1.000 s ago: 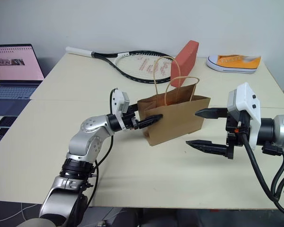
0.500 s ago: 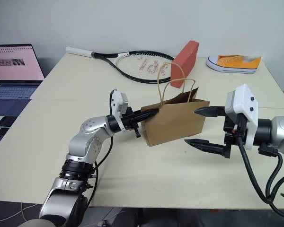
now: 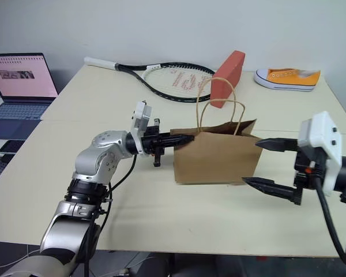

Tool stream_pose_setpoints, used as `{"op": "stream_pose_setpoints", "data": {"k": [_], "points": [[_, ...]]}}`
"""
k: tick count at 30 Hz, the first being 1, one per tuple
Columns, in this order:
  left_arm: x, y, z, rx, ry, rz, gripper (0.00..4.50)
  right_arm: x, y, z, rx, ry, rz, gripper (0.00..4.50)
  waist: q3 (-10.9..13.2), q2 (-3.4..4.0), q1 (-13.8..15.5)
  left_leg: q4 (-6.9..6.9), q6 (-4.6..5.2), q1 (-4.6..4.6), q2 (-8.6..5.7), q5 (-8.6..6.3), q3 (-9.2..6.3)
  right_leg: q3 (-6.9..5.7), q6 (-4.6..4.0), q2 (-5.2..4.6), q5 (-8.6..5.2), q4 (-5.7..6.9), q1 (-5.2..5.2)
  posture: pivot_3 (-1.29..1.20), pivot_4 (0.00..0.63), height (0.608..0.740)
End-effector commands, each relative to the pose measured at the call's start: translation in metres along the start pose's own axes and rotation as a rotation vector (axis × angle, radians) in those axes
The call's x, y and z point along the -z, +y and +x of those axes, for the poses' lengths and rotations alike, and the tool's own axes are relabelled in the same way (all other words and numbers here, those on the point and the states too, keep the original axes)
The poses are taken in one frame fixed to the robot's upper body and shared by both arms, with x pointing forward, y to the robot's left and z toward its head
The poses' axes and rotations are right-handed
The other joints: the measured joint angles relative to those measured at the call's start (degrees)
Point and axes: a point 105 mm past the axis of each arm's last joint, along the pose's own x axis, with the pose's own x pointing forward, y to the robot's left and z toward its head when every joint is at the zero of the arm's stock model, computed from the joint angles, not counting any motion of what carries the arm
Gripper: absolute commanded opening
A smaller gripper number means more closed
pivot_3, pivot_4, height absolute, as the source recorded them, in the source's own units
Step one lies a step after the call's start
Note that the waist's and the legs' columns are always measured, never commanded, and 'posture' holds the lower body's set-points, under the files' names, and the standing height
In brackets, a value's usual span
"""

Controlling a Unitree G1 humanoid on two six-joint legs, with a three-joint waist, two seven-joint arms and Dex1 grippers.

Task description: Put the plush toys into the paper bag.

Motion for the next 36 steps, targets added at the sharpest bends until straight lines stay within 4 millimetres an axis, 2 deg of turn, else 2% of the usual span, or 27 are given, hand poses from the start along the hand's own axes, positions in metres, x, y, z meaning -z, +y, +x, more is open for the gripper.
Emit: {"op": "stream_pose_setpoints", "data": {"k": [1,8,11,17,21,24,27,31,36], "points": [[-0.003,0.004,0.005,0.050,0.023,0.038,0.04,-0.006,0.001,-0.013,0.054,0.014,-0.037,4.50,0.00,0.00,0.03,0.02,0.00,0.00,0.00,0.00,0.00,0.00,-0.02,0.00,-0.01,0.00,0.01,0.00,0.150,0.740],[0.009,0.013,0.009,0.075,0.082,0.031,0.04,-0.001,0.005,-0.012,0.066,0.019,-0.030,4.50,0.00,-0.01,-0.14,0.09,0.00,-0.01,0.01,0.00,0.00,0.01,-0.05,0.00,-0.03,0.00,0.02,0.00,0.150,0.740],[0.008,0.016,0.005,0.071,0.107,0.065,0.68,-0.001,0.006,-0.010,0.059,0.016,-0.029,4.50,0.00,-0.01,-0.14,0.10,0.00,-0.02,0.00,0.00,0.00,0.01,-0.02,0.00,-0.01,0.00,0.02,0.00,0.150,0.740],[0.009,0.016,-0.011,0.062,0.153,0.094,2.53,0.002,0.001,-0.008,0.064,0.020,-0.024,4.50,0.00,-0.01,-0.18,0.10,0.00,-0.01,0.01,0.00,-0.02,0.00,-0.01,0.00,0.00,0.01,0.03,0.00,0.150,0.740],[0.019,0.019,-0.038,-0.026,0.250,0.152,3.74,0.002,-0.008,-0.008,0.082,0.019,-0.019,4.50,0.00,0.00,-0.46,0.08,0.00,0.00,0.02,0.00,-0.01,0.01,0.01,0.00,0.00,0.00,0.02,0.00,0.150,0.740],[0.016,0.022,-0.060,-0.128,0.283,0.184,3.74,0.001,-0.017,-0.008,0.101,0.016,-0.056,4.50,0.00,0.00,-0.42,0.06,0.00,0.03,0.05,0.00,-0.02,-0.01,0.01,0.00,0.01,0.02,0.01,0.00,0.150,0.740],[0.012,0.027,-0.093,-0.289,0.397,0.238,3.74,-0.001,-0.031,-0.013,0.129,0.010,-0.113,4.50,0.00,-0.01,-0.33,0.07,0.00,0.00,0.05,0.00,-0.03,-0.01,0.01,0.00,0.01,0.01,0.00,0.00,0.150,0.740],[-0.007,0.009,-0.128,-0.370,0.484,0.294,3.74,0.004,-0.048,-0.027,0.114,0.056,-0.138,4.50,0.01,0.00,-0.49,-0.02,-0.01,0.02,0.06,-0.01,0.05,0.03,0.01,-0.02,0.01,0.01,-0.04,0.00,0.150,0.740],[-0.029,-0.005,-0.152,-0.440,0.515,0.284,3.74,0.007,-0.061,-0.049,0.067,0.143,-0.124,4.50,0.03,0.03,-0.01,-0.05,-0.01,0.02,0.09,-0.01,0.01,-0.07,-0.34,-0.02,-0.20,0.02,-0.08,0.00,0.150,0.740]]}}
